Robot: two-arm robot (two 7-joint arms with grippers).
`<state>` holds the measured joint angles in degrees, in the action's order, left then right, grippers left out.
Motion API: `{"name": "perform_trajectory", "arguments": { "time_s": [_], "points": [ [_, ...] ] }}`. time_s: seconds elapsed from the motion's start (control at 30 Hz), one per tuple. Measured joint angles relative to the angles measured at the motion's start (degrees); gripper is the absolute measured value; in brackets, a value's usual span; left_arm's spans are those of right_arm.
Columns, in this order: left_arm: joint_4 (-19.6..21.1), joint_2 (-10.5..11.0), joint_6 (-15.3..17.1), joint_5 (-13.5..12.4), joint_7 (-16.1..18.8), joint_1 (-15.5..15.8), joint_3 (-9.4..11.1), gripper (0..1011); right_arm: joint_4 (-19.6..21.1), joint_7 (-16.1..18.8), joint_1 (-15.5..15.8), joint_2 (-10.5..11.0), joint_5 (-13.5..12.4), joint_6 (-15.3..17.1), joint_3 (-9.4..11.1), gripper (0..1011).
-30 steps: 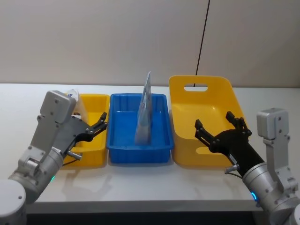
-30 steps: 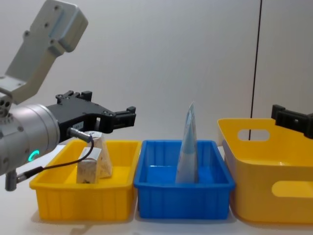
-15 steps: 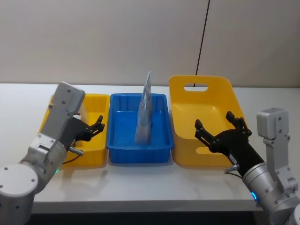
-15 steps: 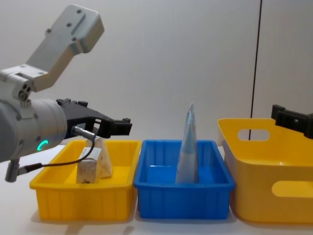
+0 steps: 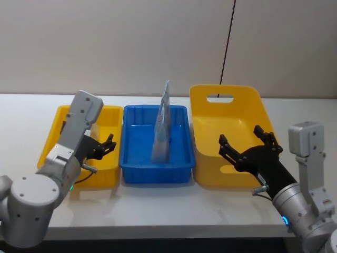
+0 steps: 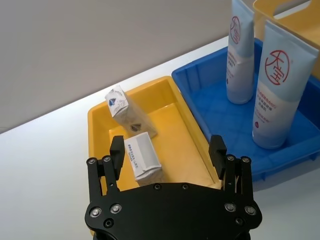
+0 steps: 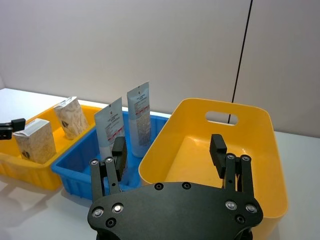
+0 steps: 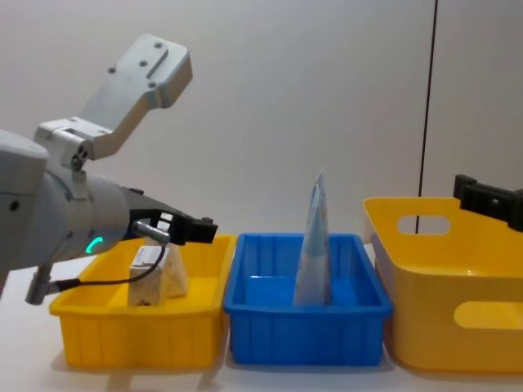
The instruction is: Bimanual collaborative sorting of washing and personal care products
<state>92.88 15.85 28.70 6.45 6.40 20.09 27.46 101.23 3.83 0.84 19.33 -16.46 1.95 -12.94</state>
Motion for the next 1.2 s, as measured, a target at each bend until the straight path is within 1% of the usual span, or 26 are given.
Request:
{"name": "perform_trajectory", "arguments": {
  "time_s": [0.3, 0.57, 1.2],
  "points": [
    [-3.4, -2.2, 1.6, -0.7, 1.1, 1.5, 0.1, 1001, 0.0, 0.0, 0.0, 0.0, 0.0, 0.0, 0.0, 1002],
    [-6.2, -3.9, 2.2, -1.2, 2.0, 2.3, -0.1, 1001, 0.0, 0.0, 0.0, 0.0, 0.0, 0.0, 0.0, 1002],
    [-9.9, -6.3, 2.0, -2.2, 3.6, 2.6, -0.8, 1001, 0.0, 0.0, 0.0, 0.0, 0.0, 0.0, 0.0, 1002]
  ]
}}
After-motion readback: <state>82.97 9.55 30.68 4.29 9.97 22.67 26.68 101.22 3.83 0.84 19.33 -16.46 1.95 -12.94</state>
